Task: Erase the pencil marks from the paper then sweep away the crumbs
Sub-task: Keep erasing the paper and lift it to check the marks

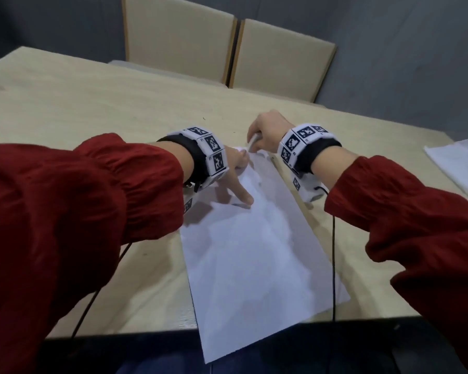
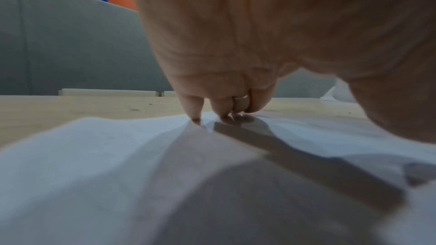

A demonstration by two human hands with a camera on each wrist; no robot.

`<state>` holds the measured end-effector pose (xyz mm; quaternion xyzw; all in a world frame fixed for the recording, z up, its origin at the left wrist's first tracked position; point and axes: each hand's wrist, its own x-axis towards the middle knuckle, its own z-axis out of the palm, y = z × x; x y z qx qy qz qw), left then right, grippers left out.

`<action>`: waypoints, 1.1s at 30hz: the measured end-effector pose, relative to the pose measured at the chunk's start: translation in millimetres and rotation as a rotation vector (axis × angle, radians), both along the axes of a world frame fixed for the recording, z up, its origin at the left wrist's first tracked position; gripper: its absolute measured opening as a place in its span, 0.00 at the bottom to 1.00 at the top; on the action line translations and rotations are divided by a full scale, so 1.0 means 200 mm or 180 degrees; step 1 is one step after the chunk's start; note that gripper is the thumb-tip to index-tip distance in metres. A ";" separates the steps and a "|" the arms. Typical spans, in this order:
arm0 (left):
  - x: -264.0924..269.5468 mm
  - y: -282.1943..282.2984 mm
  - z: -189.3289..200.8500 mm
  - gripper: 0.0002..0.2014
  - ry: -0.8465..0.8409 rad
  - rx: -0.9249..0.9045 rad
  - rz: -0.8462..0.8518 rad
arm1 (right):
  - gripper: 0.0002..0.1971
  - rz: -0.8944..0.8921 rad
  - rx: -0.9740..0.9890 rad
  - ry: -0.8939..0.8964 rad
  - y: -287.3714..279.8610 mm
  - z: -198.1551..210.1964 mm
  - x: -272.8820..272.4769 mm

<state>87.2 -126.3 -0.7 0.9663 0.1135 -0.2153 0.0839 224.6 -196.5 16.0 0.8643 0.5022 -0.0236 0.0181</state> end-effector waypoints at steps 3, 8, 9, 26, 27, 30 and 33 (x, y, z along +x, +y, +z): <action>0.05 -0.07 -0.03 0.62 0.0020 0.0294 -0.0105 | 0.08 -0.0013 -0.0095 -0.0064 -0.01 0.02 0.00; 0.05 -0.09 -0.05 0.62 -0.0261 0.0408 -0.0230 | 0.06 0.0008 0.0181 -0.0284 -0.12 -0.02 -0.04; 0.05 -0.09 -0.05 0.61 -0.0276 0.0426 -0.0221 | 0.07 -0.0028 0.0267 -0.0287 -0.15 -0.02 -0.05; 0.01 -0.13 0.00 0.60 -0.0133 0.0484 -0.0267 | 0.09 0.0127 -0.0119 -0.0125 -0.57 0.05 -0.26; 0.01 -0.14 0.01 0.59 -0.0223 0.0450 -0.0280 | 0.09 0.0070 -0.0019 -0.0099 -0.52 0.03 -0.24; -0.01 -0.15 0.05 0.54 -0.0548 0.0418 -0.0234 | 0.09 -0.0124 0.0199 -0.0125 -0.37 -0.03 -0.22; -0.01 -0.12 0.06 0.53 -0.0533 0.0656 0.0059 | 0.13 -0.0221 0.0331 -0.0167 -0.24 -0.04 -0.18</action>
